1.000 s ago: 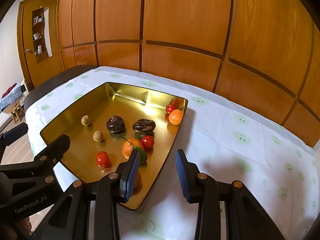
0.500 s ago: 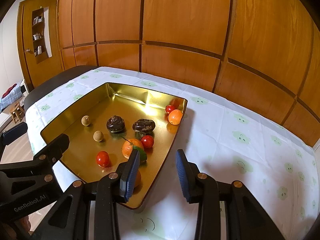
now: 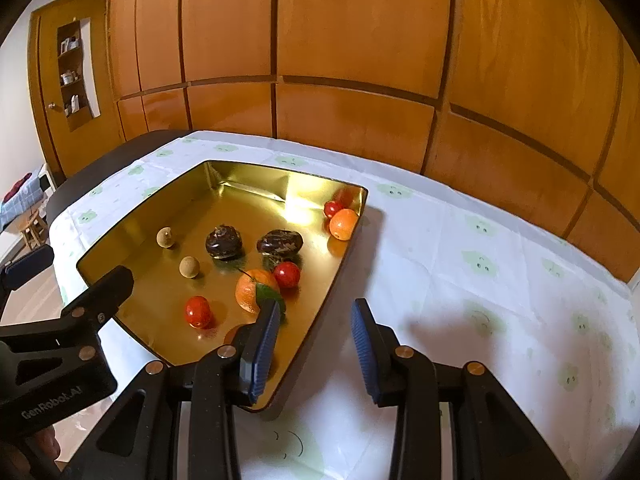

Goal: Organize fruits

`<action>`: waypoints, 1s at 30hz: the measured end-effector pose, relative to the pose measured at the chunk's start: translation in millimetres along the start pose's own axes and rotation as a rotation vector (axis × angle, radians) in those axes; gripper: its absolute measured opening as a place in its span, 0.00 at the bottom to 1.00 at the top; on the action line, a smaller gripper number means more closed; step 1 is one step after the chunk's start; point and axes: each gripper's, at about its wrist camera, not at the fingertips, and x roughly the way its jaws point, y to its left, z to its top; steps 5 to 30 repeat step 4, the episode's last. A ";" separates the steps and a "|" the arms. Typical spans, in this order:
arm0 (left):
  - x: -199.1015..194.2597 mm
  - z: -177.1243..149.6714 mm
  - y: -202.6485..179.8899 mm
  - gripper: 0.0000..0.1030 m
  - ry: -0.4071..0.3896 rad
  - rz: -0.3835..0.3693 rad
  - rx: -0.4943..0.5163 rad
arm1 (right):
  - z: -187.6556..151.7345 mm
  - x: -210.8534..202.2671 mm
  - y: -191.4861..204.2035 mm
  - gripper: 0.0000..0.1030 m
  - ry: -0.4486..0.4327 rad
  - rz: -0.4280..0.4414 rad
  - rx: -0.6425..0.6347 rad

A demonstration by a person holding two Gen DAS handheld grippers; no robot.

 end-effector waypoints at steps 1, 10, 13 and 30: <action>0.6 -0.1 -0.1 0.99 0.001 0.003 0.001 | 0.3 1.2 -4.6 0.36 0.006 0.002 0.013; 2.4 0.0 0.2 1.00 0.008 -0.008 -0.004 | 2.2 3.9 -28.8 0.36 0.023 0.000 0.075; 2.4 0.0 0.2 1.00 0.008 -0.008 -0.004 | 2.2 3.9 -28.8 0.36 0.023 0.000 0.075; 2.4 0.0 0.2 1.00 0.008 -0.008 -0.004 | 2.2 3.9 -28.8 0.36 0.023 0.000 0.075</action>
